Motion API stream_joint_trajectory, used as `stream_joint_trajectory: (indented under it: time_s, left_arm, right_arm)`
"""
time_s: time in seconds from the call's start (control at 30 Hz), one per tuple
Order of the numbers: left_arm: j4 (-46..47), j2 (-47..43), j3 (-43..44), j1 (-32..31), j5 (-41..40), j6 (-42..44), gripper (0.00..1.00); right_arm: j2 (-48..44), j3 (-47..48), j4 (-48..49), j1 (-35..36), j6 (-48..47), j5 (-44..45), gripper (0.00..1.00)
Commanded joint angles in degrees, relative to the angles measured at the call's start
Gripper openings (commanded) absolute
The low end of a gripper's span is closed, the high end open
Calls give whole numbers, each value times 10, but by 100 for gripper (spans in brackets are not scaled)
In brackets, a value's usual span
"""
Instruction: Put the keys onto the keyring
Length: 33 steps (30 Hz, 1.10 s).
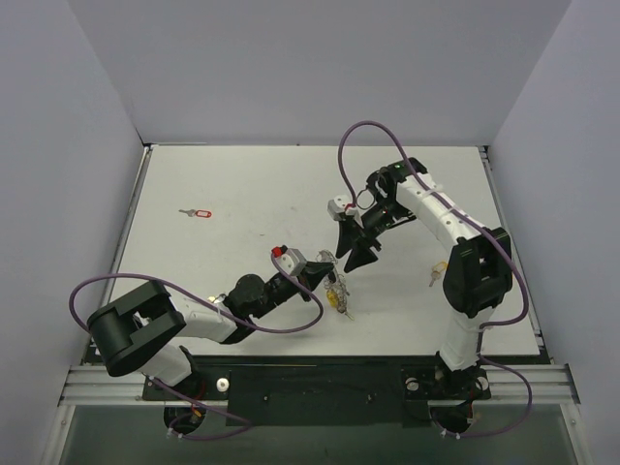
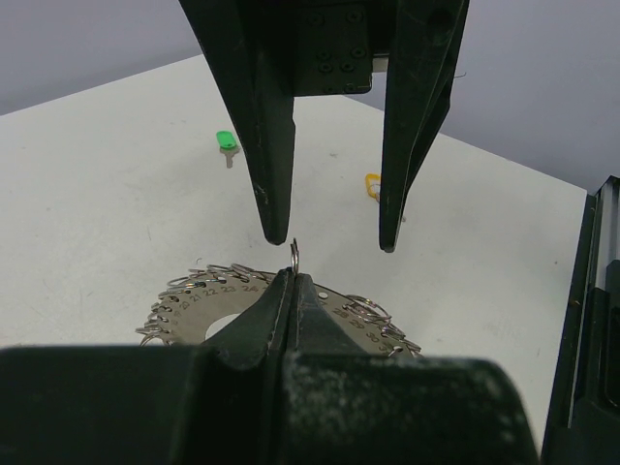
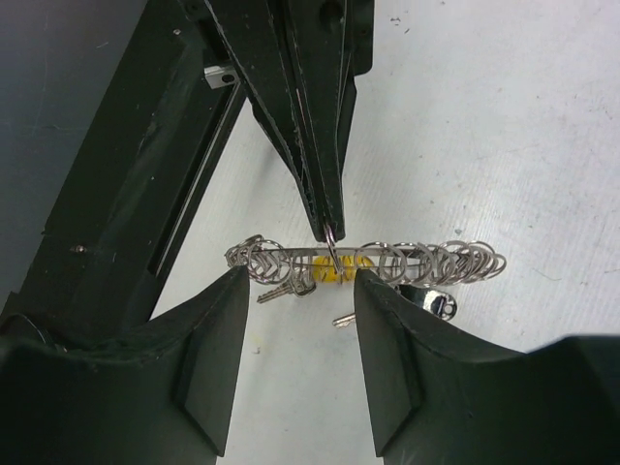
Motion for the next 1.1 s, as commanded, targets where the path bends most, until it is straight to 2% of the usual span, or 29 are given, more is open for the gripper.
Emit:
stream_joint_trajectory:
  time_s: [0.0, 0.2, 0.4, 0.47, 0.57, 0.6, 0.77, 0.87, 0.9, 0.93, 1.0, 1.07]
  left_arm:
    - [160, -19, 12, 3, 1, -10, 0]
    - [159, -20, 14, 3, 2, -10, 0]
    - [158, -21, 12, 2, 1, -9, 0]
    - [159, -21, 11, 3, 2, -9, 0]
    - [160, -21, 10, 3, 0, -9, 0]
    - [160, -22, 8, 3, -1, -9, 0]
    - [156, -27, 5, 3, -2, -9, 0]
    - [131, -41, -1, 4, -4, -12, 1]
    - [102, -55, -5, 4, -4, -12, 7]
    - [86, -65, -6, 4, -4, -12, 26]
    - [21, -103, -13, 4, 4, -7, 44]
    - [-42, -145, -21, 4, 13, 9, 52]
  right_arm:
    - [9, 25, -46, 12, -26, -35, 43]
    - [23, 32, -47, 22, -23, -25, 38]
    - [27, 32, -48, 24, -24, -15, 26]
    - [27, 31, -47, 26, -25, -14, 19]
    - [25, 30, -47, 30, -28, -10, 2]
    - [25, 30, -49, 31, -30, -7, 0]
    - [12, 32, -49, 40, -17, 33, 0]
    - [-5, 41, -27, 49, 60, 102, 0]
    - [-9, 43, -21, 54, 80, 119, 0]
    - [-18, 46, -11, 56, 124, 164, 0]
    - [-25, 63, -11, 73, 180, 236, 0]
    - [-25, 86, -38, 90, 208, 310, 0]
